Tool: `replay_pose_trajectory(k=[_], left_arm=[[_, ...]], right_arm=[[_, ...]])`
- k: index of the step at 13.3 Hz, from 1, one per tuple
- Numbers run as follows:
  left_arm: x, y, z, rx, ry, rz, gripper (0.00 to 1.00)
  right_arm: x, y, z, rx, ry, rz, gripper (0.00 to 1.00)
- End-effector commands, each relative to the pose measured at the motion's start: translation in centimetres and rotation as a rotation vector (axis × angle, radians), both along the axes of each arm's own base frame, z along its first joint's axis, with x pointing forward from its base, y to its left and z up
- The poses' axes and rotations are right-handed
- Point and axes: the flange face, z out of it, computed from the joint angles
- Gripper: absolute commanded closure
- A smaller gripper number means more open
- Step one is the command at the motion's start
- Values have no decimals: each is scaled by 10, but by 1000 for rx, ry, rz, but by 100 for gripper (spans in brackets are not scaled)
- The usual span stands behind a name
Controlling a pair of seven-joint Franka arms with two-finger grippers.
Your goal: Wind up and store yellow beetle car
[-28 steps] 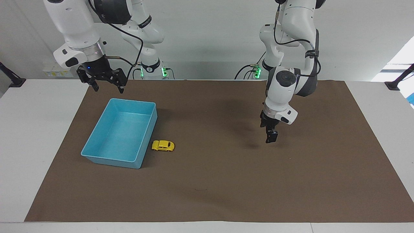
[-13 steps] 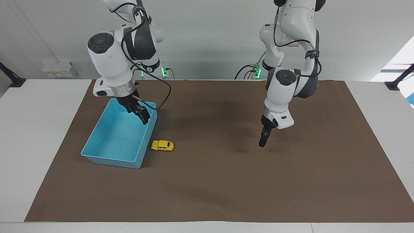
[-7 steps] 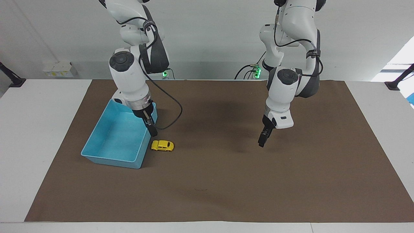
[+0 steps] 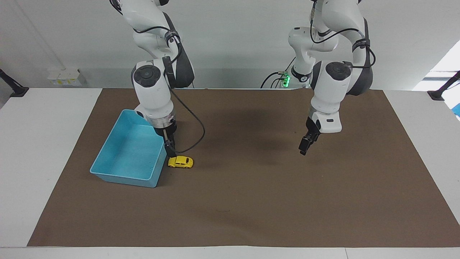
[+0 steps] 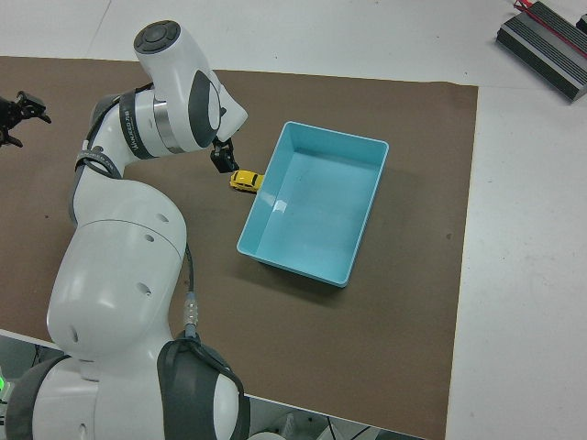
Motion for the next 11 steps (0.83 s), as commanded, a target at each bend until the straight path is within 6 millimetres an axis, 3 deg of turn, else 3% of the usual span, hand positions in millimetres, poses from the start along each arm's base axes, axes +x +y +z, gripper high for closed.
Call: replay_pose_trajectory(k=[1, 4, 11], left_arm=[[-18, 23, 29, 38, 57, -117, 0], [-23, 37, 40, 54, 81, -213, 0], [-27, 69, 67, 78, 146, -502, 0]], right_arm=[[0, 5, -19, -8, -14, -127, 0], [0, 15, -37, -55, -8, -181, 0], [-13, 31, -122, -177, -62, -153, 0]])
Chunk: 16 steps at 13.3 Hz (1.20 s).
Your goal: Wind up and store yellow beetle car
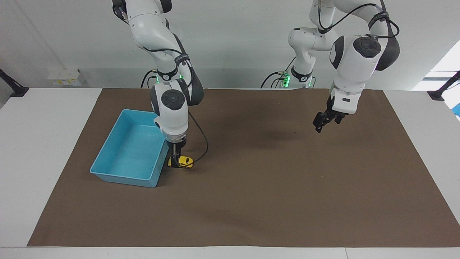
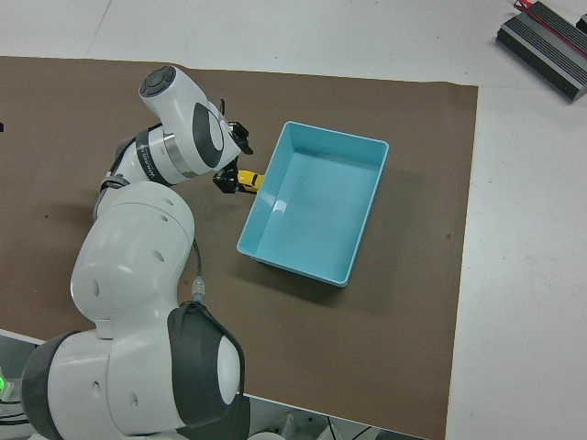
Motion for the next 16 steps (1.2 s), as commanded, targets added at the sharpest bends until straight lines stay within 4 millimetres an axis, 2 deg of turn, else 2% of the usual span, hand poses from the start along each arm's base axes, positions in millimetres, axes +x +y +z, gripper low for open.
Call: replay_pose_trajectory(k=[1, 3, 5, 6, 7, 9, 10, 12, 13, 14, 16], left_arm=[[-2, 19, 19, 7, 46, -112, 0], [-3, 23, 21, 5, 56, -149, 0], [-4, 37, 26, 3, 58, -164, 0], [-5, 39, 27, -3, 61, -174, 0], [-5, 45, 31, -15, 57, -173, 0], [-6, 55, 38, -38, 62, -182, 0], [-7, 61, 44, -38, 73, -194, 0], [-8, 71, 62, -39, 87, -227, 0], [-10, 81, 74, -40, 83, -221, 0], [-13, 85, 85, -40, 73, -220, 0], [-21, 94, 101, -37, 56, -248, 0]], right_arm=[[-5, 4, -20, -49, -44, 1, 0], [-8, 2, -27, -46, -58, 17, 0], [-12, 4, -31, -44, -55, 27, 87], [-12, 5, -30, -44, -56, 28, 100], [-11, 5, -28, -47, -53, 28, 100], [-12, 24, -20, -62, -48, 53, 100], [-10, 35, -10, -73, -45, 62, 100], [-4, 40, 9, -86, -48, 62, 100], [-4, 44, 17, -91, -48, 68, 100], [-7, 52, 29, -89, -63, 100, 100], [-12, 53, 59, -88, -70, 155, 100]])
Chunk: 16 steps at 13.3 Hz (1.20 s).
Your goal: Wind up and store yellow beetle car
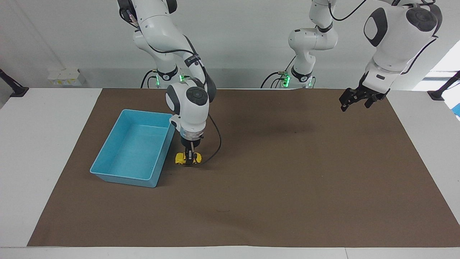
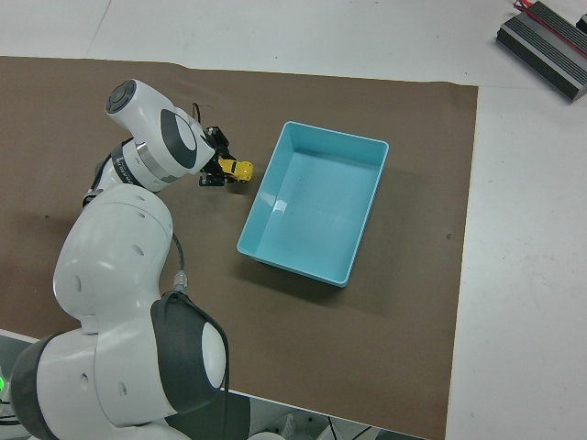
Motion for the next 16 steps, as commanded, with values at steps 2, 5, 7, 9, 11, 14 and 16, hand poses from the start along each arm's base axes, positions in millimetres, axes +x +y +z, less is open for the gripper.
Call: replay_pose_trajectory(k=[2, 5, 7, 9, 11, 14, 16], left_arm=[[-15, 11, 37, -14, 5, -68, 0], [-17, 9, 55, -6, -9, -81, 0], [-20, 3, 65, -7, -3, -90, 0], [-21, 1, 65, -13, -3, -84, 0], [-20, -5, 66, -4, -15, -110, 0], [-19, 0, 66, -14, -18, -94, 0], [-23, 1, 66, -14, -18, -78, 0]], right_arm=[[-14, -3, 53, -45, 9, 124, 100], [-24, -11, 97, 20, 42, 252, 100], [-33, -15, 117, 2, 68, 366, 100], [-41, -17, 123, -20, 127, 500, 100], [-44, -22, 131, 21, 143, 599, 100], [-40, -63, 137, 66, 168, 726, 100], [-40, -93, 137, 78, 186, 833, 100]])
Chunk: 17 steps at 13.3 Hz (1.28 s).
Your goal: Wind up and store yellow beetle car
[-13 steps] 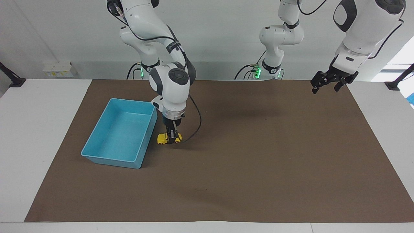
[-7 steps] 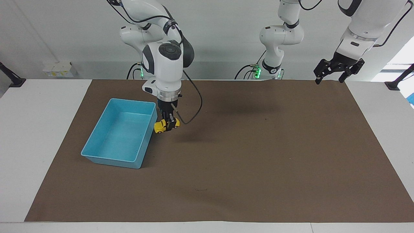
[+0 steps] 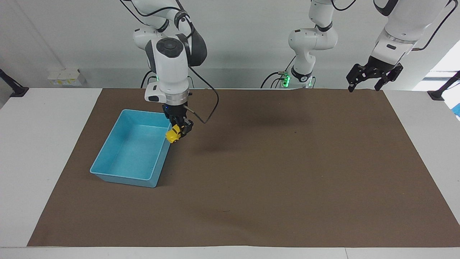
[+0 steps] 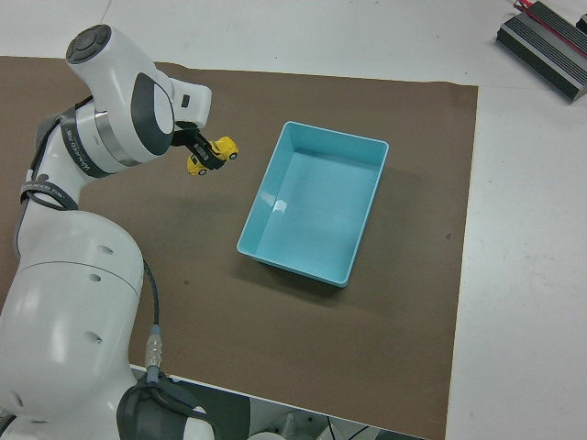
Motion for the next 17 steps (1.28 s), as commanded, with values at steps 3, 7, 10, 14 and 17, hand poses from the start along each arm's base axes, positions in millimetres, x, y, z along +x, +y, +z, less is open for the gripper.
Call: replay_pose_trajectory(k=[3, 7, 10, 14, 17], left_arm=[[1, 5, 8, -33, -47, 14, 0], [2, 2, 7, -36, -67, 12, 0], [0, 0, 4, -57, -62, 11, 0], [-1, -3, 3, -86, -49, 8, 0], [-3, -3, 2, -82, -37, -3, 0]], right_arm=[[-7, -69, 4, 43, 32, 195, 100], [-16, -120, -9, 20, 16, 366, 100], [-27, -150, -23, -11, -28, 494, 100], [-54, -160, -67, -46, -99, 572, 100], [-65, -173, -98, -54, -115, 587, 100]])
